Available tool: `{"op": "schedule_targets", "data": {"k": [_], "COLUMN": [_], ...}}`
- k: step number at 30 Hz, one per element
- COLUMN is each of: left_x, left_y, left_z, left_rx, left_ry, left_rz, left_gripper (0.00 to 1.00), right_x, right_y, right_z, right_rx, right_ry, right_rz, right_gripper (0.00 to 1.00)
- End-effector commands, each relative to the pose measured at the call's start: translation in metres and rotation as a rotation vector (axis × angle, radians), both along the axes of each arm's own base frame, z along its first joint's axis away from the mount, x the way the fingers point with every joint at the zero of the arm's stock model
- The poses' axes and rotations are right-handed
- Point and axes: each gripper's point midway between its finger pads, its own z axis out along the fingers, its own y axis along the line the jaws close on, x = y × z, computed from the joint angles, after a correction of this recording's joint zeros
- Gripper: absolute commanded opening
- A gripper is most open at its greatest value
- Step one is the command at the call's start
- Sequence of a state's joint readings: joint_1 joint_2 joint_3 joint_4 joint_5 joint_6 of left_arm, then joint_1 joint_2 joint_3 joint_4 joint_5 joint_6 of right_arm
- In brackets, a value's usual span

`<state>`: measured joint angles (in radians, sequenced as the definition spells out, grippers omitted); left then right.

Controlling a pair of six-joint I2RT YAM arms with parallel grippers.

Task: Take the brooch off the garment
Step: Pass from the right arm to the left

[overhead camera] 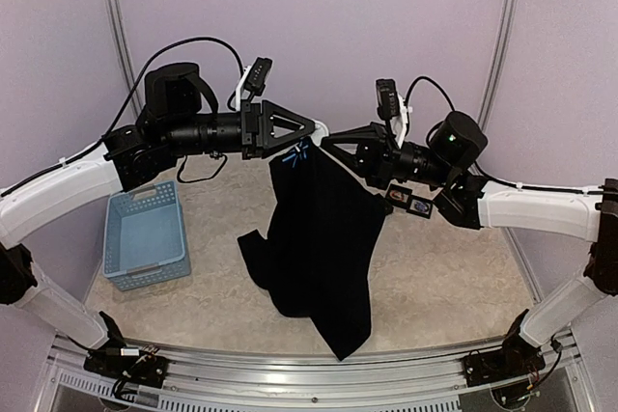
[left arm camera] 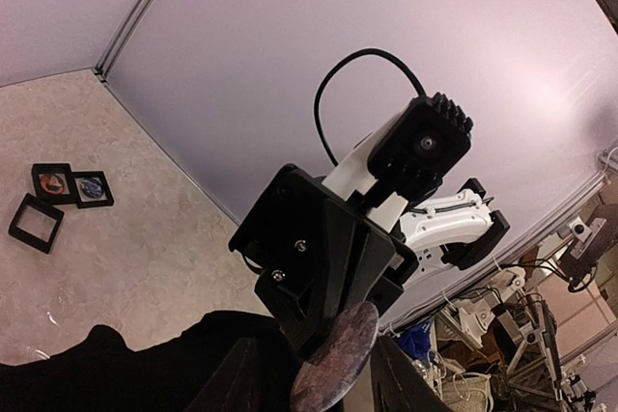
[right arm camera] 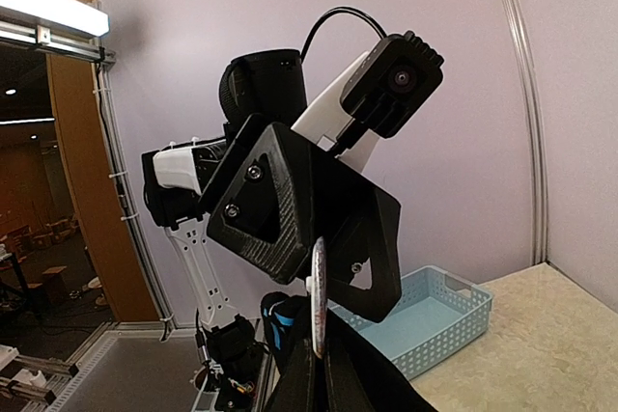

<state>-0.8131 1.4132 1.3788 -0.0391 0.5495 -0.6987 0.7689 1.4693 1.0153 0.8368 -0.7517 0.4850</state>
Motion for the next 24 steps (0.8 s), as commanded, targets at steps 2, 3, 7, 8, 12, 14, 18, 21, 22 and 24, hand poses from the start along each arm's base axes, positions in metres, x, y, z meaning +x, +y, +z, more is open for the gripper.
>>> {"op": "schedule_targets", "data": {"k": [2, 3, 7, 8, 12, 14, 18, 21, 22, 24], "left_x": [-0.004, -0.004, -0.009, -0.010, -0.012, -0.011, -0.009, -0.008, -0.008, -0.008], "left_y": [0.014, 0.015, 0.013, 0.012, 0.007, 0.008, 0.013, 0.015, 0.015, 0.015], "left_z": [0.016, 0.015, 0.012, 0.011, -0.003, -0.010, -0.013, -0.011, -0.009, -0.009], "left_rx": [-0.020, -0.015, -0.008, -0.006, 0.037, 0.058, 0.065, 0.058, 0.055, 0.054], "left_ry": [-0.039, -0.037, -0.023, -0.017, 0.015, 0.026, 0.025, 0.017, 0.014, 0.016], "left_rz": [0.028, 0.026, 0.000, -0.009, -0.027, -0.017, 0.011, 0.018, 0.019, 0.015], "left_gripper": [0.35, 0.33, 0.27, 0.27, 0.32, 0.33, 0.31, 0.27, 0.26, 0.22], "right_x": [-0.005, -0.004, -0.004, -0.003, -0.001, 0.000, 0.001, 0.000, 0.000, 0.000], "right_y": [-0.001, -0.001, 0.000, 0.001, 0.001, 0.001, 0.002, 0.002, 0.002, 0.003], "right_z": [0.017, 0.017, 0.017, 0.017, 0.018, 0.018, 0.018, 0.016, 0.015, 0.014], "right_rx": [0.034, 0.034, 0.031, 0.030, 0.033, 0.035, 0.032, 0.028, 0.026, 0.023], "right_ry": [-0.029, -0.024, -0.012, -0.007, 0.024, 0.035, 0.046, 0.051, 0.054, 0.058], "right_rz": [0.049, 0.053, 0.066, 0.070, 0.088, 0.100, 0.114, 0.118, 0.120, 0.126], "right_gripper": [0.00, 0.00, 0.00, 0.00, 0.00, 0.00, 0.00, 0.00, 0.00, 0.00]}}
